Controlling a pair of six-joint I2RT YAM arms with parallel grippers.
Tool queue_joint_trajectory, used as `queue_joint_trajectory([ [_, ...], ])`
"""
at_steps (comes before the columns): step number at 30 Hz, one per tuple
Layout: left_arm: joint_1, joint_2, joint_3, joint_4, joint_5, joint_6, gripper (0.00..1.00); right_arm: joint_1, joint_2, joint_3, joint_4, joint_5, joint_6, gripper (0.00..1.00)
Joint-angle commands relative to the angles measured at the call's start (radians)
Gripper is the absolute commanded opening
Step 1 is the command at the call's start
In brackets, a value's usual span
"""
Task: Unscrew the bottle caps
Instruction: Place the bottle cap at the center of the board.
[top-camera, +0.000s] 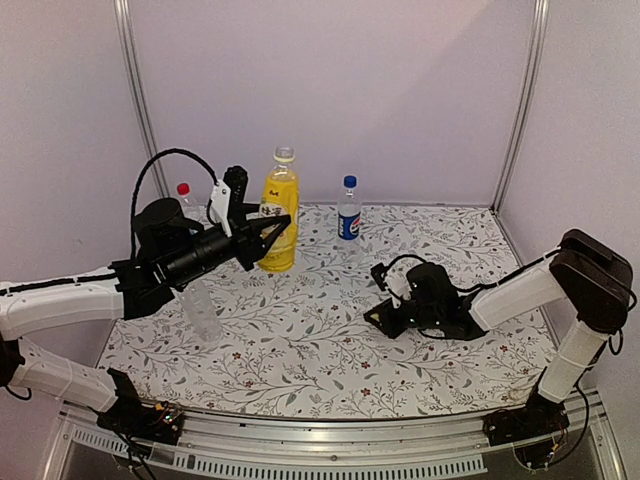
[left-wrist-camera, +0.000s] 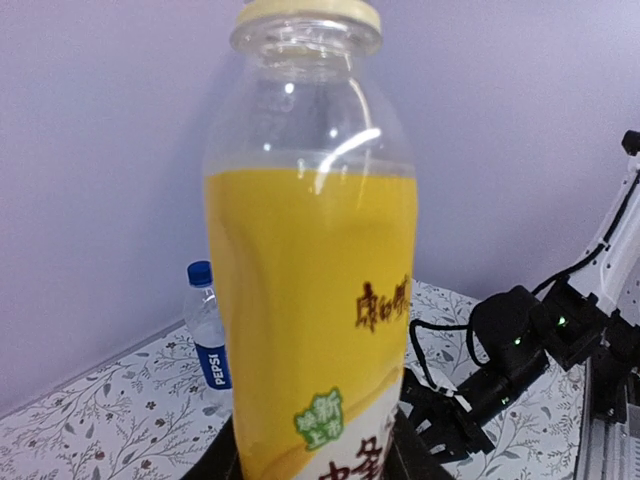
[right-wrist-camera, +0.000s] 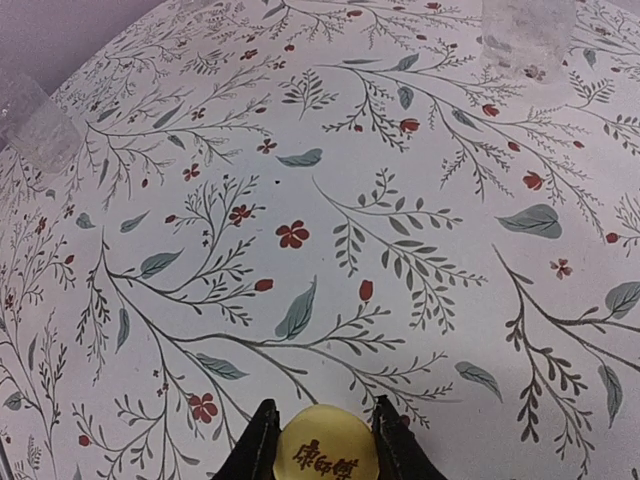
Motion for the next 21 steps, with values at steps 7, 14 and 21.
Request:
queue_joint_trajectory([
  [7, 0.008, 0.011, -0.003, -0.006, -0.013, 0.025, 0.33, 0.050, 0.101, 0.016, 0.064, 0.088, -0.010, 0.32],
  [14, 0.007, 0.035, 0.011, -0.024, -0.010, 0.021, 0.33, 0.061, 0.129, 0.005, 0.047, 0.135, -0.004, 0.39],
  [21, 0.006, 0.035, 0.004, -0.017, -0.009, 0.029, 0.33, 0.063, 0.024, -0.009, -0.008, 0.122, 0.014, 0.57],
])
